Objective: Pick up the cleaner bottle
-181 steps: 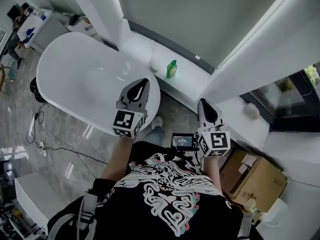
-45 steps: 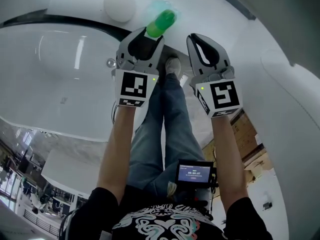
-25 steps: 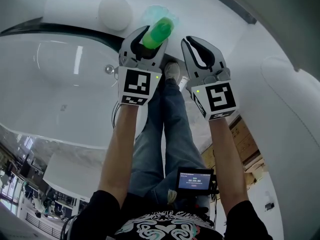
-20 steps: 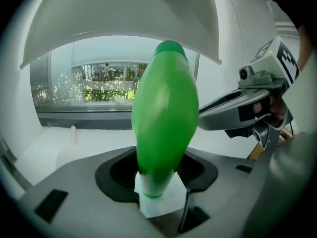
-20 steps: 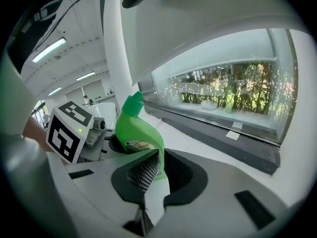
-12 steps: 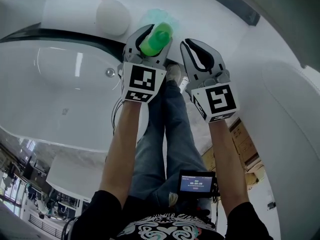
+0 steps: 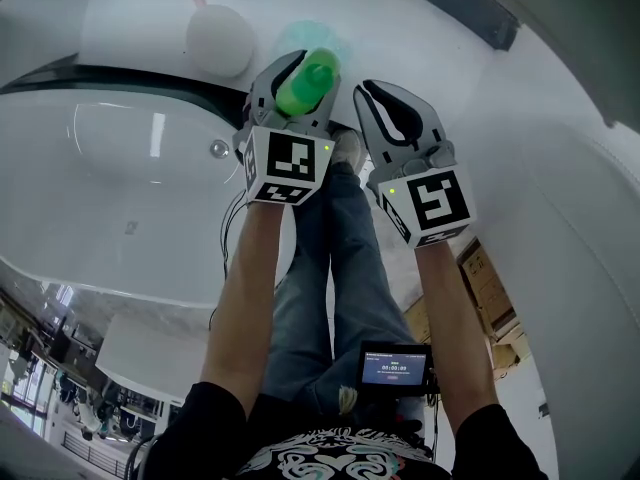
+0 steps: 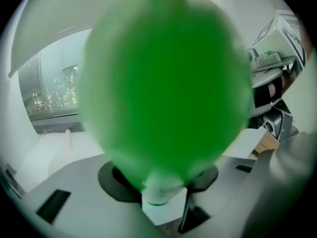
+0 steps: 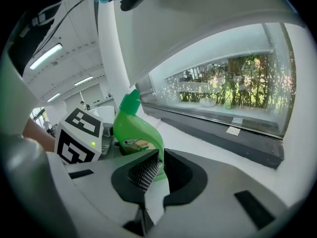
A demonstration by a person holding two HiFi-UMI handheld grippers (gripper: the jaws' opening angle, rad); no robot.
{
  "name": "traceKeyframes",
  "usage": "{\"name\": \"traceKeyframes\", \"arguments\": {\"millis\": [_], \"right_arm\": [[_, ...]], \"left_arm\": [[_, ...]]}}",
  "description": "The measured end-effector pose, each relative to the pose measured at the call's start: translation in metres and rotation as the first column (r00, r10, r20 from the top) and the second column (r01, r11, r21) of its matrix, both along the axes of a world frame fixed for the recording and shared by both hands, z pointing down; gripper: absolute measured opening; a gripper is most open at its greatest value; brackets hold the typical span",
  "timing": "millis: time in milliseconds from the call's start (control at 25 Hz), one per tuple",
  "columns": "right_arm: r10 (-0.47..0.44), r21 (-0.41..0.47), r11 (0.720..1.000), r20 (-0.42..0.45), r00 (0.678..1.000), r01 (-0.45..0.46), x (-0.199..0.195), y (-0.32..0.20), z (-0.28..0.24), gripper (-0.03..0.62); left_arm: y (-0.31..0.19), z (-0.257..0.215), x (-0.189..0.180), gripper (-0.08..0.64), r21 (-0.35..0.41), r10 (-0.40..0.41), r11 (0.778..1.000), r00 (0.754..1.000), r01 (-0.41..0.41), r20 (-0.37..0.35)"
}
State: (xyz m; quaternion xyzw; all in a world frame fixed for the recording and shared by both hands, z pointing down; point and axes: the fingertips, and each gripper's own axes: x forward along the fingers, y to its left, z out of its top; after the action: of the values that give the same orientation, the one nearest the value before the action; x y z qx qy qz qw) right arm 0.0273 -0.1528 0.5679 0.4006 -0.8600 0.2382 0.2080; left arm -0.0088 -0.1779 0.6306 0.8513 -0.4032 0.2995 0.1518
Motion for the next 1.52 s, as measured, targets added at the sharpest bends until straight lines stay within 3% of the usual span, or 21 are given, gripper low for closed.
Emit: {"name": "traceKeyframes", "arguments": {"millis": [520,840,1320,1520], "right_arm": [[0.014,-0.015,1.0,0.049,0.999,-0.013,0.009,0.005,-0.003,0.029],[0.017,-0.016,1.0,0.048,0.999,-0.017,0.01,0.005,-0.001,0.029],[0.016,-0.016,1.0,0.044,0.999,-0.015,0.009,0.003,0.001,0.029],[0.032,-0.03,0.999,0.065,0.997,-0.03,0.01,0.003,0.003,0.029]], "left_arm": [[-0.018,-0.004,-0.008,0.199,-0.183,-0.083,0.982,0.973,0.043,-0.214],[-0.026,-0.001,-0.016,0.199,-0.254,-0.136,0.965,0.952,0.065,-0.276],[-0.036,0.006,-0.028,0.199,-0.393,-0.234,0.916,0.899,0.077,-0.37],[-0.036,0.011,-0.025,0.198,-0.459,-0.307,0.884,0.854,0.091,-0.42]]}}
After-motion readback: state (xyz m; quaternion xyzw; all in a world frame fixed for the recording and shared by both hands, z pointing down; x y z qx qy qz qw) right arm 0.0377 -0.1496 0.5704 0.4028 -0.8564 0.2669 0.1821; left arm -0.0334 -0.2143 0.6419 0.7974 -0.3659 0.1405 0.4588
